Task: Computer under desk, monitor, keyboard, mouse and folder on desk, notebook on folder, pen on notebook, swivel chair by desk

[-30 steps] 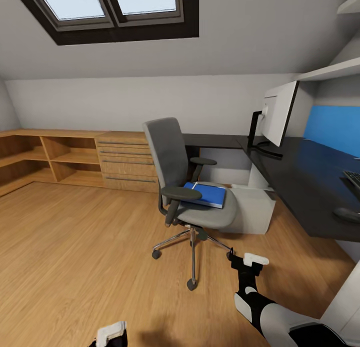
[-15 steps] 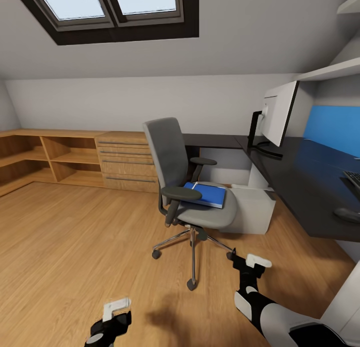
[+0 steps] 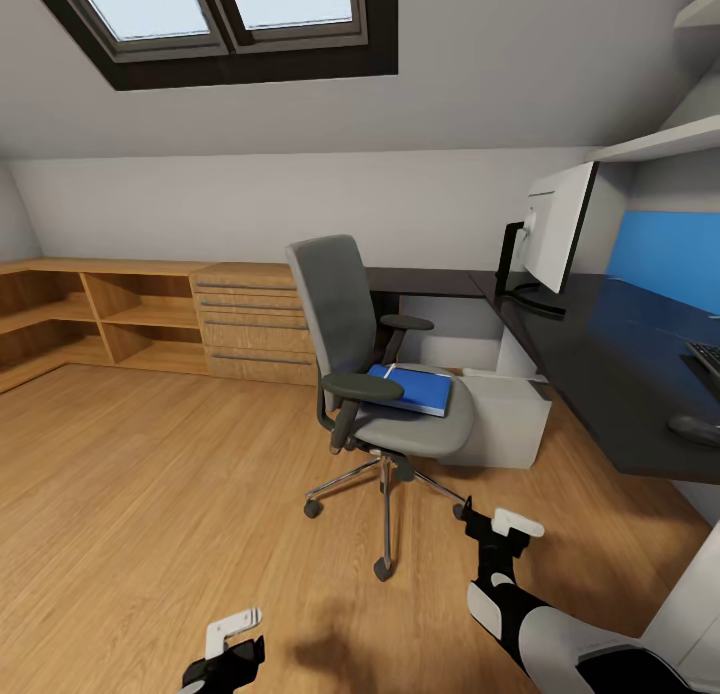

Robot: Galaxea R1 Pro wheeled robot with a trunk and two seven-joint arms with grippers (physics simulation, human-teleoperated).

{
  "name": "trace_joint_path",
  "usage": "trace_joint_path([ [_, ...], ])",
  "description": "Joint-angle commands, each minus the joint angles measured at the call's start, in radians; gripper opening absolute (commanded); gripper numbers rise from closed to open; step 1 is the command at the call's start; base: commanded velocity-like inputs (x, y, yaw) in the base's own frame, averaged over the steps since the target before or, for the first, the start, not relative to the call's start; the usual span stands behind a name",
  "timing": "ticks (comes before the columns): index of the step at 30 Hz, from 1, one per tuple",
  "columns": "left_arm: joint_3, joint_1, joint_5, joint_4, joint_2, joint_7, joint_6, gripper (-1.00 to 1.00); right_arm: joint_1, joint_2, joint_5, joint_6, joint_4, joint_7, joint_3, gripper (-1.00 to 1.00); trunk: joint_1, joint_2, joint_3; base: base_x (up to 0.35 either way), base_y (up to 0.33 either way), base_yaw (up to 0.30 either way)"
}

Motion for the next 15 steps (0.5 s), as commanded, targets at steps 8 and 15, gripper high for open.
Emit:
trace_joint_path([
  [8,-0.004,0.0,0.008,0.0,0.0,0.006,-0.008,1.0,-0.001,-0.002,-0.005,-0.002,0.0,-0.003,0.008,1.0,0.0,0.0,-0.001,0.0,0.0,0.0],
  [15,-0.005,0.0,0.008,0.0,0.0,0.007,-0.009,1.0,-0.001,-0.016,-0.005,0.004,-0.001,0.013,0.008,1.0,0.0,0.0,-0.001,0.0,0.0,0.0],
])
